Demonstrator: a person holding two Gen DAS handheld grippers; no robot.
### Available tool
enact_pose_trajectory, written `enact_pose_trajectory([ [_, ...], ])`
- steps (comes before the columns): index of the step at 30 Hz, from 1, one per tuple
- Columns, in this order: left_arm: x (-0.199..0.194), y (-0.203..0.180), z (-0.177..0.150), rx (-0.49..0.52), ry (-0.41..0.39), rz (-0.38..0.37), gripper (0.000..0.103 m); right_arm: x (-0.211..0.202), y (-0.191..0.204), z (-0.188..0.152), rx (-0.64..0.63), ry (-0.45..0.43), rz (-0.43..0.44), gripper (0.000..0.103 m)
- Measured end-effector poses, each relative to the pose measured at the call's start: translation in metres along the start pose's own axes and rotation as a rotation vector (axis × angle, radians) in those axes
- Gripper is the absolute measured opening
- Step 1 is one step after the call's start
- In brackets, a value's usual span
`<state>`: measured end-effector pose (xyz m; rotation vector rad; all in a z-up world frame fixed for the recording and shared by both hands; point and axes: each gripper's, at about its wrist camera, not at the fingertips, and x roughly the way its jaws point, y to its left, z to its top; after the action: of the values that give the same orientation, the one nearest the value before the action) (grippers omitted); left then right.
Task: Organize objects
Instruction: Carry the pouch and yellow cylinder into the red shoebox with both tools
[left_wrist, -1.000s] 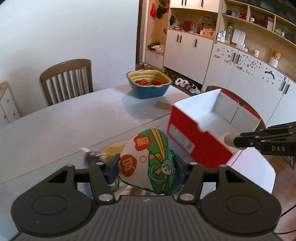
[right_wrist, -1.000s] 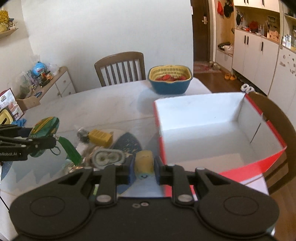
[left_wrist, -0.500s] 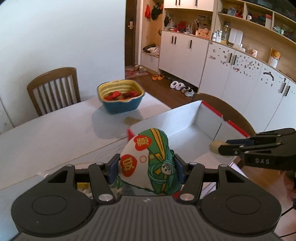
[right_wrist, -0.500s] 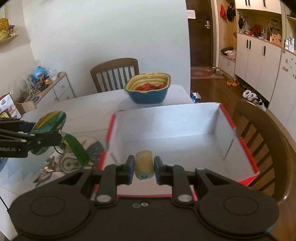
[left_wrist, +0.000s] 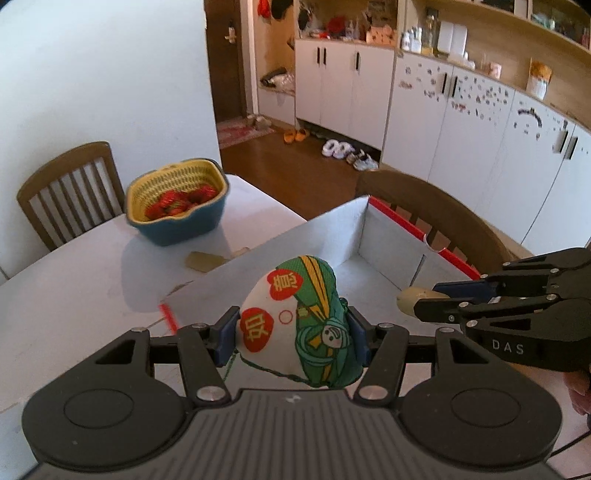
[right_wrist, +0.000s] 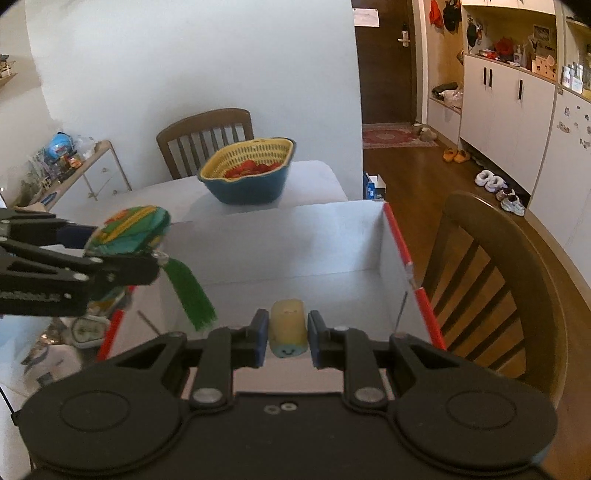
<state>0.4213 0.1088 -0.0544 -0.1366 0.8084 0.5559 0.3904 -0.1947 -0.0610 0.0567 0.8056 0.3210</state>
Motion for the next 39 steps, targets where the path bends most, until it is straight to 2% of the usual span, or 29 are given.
enact_pose_trajectory([
  [5, 0.041, -0.009, 0.004, 0.003, 0.065, -0.004, 0.059, 0.020, -0.016, -0.001, -0.009, 0.031, -0.013, 0.020],
  [14, 0.100, -0.014, 0.002, 0.022, 0.207, 0.021, 0.059, 0.064, -0.025, -0.004, -0.053, 0.140, -0.011, 0.020],
  [19, 0.123, -0.002, -0.001, -0.022, 0.292, 0.039, 0.059, 0.079, -0.030, -0.005, -0.042, 0.202, 0.013, 0.020],
  [29, 0.141, -0.002, -0.009, -0.021, 0.390, 0.021, 0.060, 0.097, -0.027, -0.006, -0.088, 0.323, 0.029, 0.021],
  [39, 0.152, -0.010, -0.014, -0.026, 0.459, 0.007, 0.067, 0.102, -0.032, -0.006, -0.088, 0.376, 0.026, 0.021],
])
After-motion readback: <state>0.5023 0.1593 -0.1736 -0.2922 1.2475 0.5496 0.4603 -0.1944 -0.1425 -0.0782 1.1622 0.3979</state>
